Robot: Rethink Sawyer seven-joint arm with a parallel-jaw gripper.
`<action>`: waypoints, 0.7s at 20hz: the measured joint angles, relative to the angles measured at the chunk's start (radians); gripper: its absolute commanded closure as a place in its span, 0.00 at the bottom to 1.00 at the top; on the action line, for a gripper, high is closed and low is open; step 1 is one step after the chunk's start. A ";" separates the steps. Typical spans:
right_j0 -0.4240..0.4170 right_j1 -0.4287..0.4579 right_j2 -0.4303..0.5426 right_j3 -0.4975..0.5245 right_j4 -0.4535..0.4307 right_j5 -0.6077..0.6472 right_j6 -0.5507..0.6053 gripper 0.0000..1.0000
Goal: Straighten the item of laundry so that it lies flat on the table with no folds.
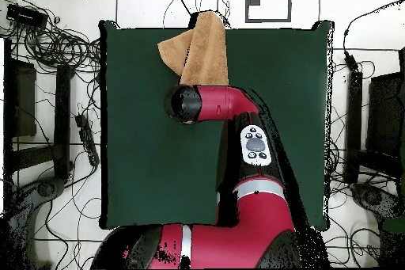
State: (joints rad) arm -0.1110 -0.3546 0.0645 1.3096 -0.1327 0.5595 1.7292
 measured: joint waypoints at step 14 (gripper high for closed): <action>0.001 0.053 -0.003 -0.001 0.017 -0.073 0.000 0.00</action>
State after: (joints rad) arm -0.1104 -0.3018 0.0617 1.3086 -0.1159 0.4862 1.7292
